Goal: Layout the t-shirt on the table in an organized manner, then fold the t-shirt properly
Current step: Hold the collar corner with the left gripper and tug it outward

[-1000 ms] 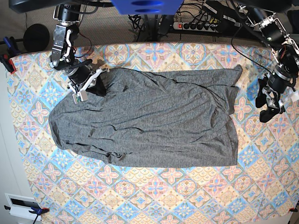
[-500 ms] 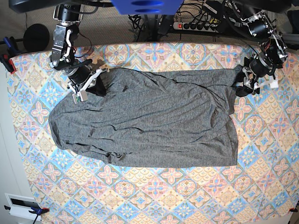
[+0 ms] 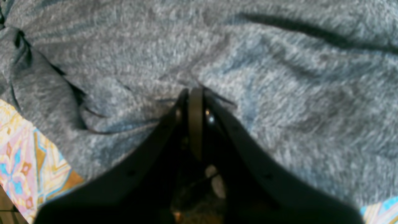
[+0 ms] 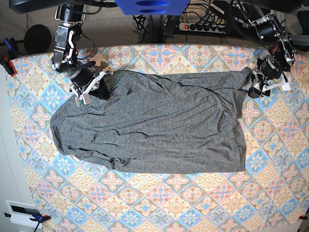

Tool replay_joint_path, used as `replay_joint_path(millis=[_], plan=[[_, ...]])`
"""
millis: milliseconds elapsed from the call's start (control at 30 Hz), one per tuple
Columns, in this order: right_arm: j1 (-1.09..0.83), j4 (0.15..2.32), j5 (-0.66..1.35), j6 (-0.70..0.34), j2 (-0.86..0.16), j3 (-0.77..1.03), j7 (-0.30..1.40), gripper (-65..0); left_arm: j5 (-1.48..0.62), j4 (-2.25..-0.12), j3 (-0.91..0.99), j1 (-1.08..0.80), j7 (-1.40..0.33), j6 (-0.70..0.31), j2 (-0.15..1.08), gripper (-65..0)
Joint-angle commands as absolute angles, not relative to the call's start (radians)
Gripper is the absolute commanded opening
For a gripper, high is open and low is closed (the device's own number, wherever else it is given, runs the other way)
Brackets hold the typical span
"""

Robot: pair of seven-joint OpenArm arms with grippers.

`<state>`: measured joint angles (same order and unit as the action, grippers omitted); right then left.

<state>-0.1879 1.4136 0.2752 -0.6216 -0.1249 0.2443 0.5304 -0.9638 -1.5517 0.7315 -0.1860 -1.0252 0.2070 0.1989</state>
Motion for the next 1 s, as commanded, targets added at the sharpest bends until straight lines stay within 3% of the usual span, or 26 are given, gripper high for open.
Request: replay_joint_path(millis=[0, 233, 433, 733, 967], plan=[[-0.205, 1.379, 0.113, -0.538, -0.131, 0.240, 0.684, -65.0, -0.977, -1.567, 0.733, -0.171, -1.026, 0.196, 0.213, -27.4], [-0.205, 1.379, 0.113, -0.538, -0.131, 0.240, 0.682, -65.0, -0.977, -1.538, 0.730, -0.114, -1.027, 0.196, 0.213, -27.4], [-0.205, 1.379, 0.113, -0.538, -0.131, 0.240, 0.682, -65.0, -0.978, -1.394, 0.656, -0.065, -1.018, 0.196, 0.228, -27.4], [-0.205, 1.380, 0.113, -0.538, -0.131, 0.240, 0.682, -65.0, -0.978, -1.386, 0.630, -0.062, -1.018, 0.196, 0.225, -27.6], [-0.205, 1.380, 0.113, -0.538, -0.131, 0.240, 0.682, -65.0, -0.977, -1.386, 0.584, -0.064, -1.020, 0.203, 0.231, -35.3]])
